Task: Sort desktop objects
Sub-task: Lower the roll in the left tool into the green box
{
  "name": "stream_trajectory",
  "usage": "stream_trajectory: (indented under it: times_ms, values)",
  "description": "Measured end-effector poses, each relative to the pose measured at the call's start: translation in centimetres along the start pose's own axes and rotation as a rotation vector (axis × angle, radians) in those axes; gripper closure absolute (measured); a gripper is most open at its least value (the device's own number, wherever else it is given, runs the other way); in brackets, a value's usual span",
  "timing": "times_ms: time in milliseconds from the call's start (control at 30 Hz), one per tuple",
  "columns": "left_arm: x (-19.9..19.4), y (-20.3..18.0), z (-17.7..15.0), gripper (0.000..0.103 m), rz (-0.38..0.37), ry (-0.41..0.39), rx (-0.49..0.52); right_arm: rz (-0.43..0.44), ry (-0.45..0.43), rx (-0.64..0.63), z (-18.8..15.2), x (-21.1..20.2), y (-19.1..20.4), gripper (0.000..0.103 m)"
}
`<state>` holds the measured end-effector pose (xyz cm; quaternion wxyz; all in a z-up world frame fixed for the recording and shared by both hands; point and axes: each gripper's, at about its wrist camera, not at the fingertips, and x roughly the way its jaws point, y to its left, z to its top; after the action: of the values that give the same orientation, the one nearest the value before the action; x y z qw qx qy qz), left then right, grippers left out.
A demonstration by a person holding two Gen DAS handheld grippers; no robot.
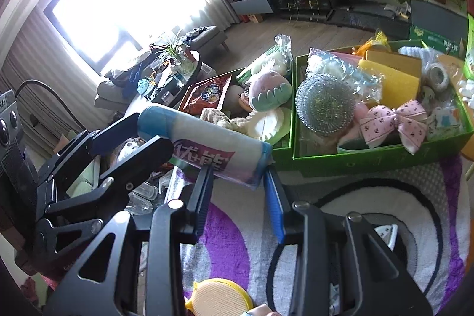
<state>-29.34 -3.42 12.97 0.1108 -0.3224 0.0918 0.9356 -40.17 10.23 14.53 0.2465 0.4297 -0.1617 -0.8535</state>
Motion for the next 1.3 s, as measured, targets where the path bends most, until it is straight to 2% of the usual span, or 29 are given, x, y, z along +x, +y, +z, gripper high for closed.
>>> stream_trajectory:
  times_ms: [567, 767, 1100, 1300]
  values:
    - [4.1, 3.1, 1.1, 0.052, -0.01, 0.024, -0.007, 0.027, 0.034, 0.059, 2.9, 4.1, -1.4, 0.067]
    - [5.8, 4.2, 1.4, 0.052, -0.019, 0.044, -0.016, 0.046, 0.073, 0.11, 3.5, 5.8, -2.0, 0.067]
    - [8.4, 7.3, 1.9, 0.052, -0.057, 0.043, -0.071, 0.012, 0.082, 0.15, 5.7, 8.3, -1.8, 0.069]
    - [9.8, 8.7, 1.3, 0.052, -0.074, 0.055, -0.081, 0.018, 0.109, 0.193, 5.9, 10.0, -2.0, 0.069]
